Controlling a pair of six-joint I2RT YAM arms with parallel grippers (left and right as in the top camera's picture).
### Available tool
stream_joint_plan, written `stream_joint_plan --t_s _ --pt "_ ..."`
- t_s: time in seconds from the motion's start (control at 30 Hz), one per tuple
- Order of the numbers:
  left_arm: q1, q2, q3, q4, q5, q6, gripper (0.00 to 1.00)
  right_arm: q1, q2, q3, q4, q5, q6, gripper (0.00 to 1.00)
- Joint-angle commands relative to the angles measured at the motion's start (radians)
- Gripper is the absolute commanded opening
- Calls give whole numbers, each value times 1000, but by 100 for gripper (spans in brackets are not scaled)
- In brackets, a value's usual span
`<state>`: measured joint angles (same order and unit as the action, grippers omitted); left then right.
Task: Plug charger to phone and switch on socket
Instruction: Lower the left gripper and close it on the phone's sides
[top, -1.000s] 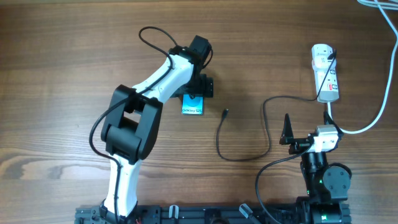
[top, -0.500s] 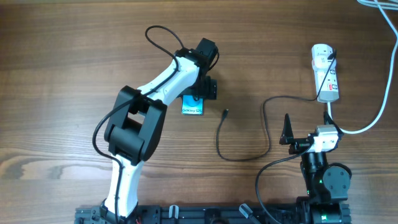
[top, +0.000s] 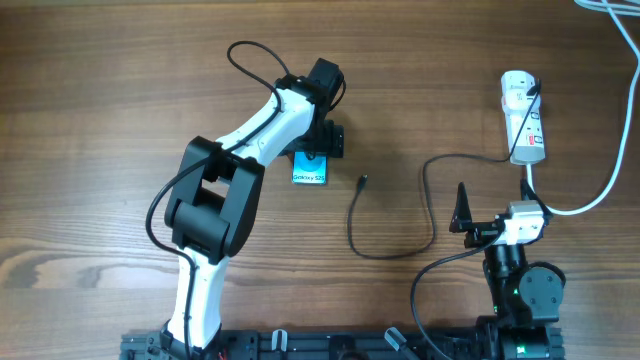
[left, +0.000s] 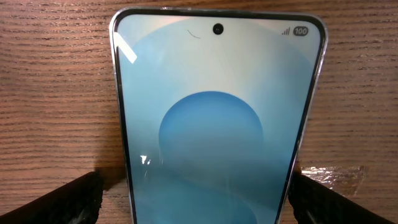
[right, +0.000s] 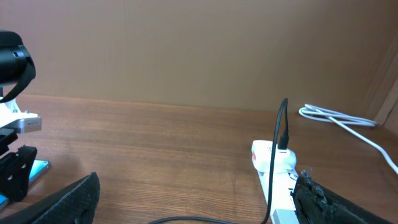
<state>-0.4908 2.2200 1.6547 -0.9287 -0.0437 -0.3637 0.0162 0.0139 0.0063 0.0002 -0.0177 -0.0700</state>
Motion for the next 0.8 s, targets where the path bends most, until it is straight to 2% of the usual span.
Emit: stream_joint_plan --t_s 0.0,0.77 --pt "-4 51 -6 -2 -39 16 100 -3 -3 -1 5 11 -8 100" --pt "-4 51 -6 13 -25 73 100 -3 -3 -1 5 11 -8 100"
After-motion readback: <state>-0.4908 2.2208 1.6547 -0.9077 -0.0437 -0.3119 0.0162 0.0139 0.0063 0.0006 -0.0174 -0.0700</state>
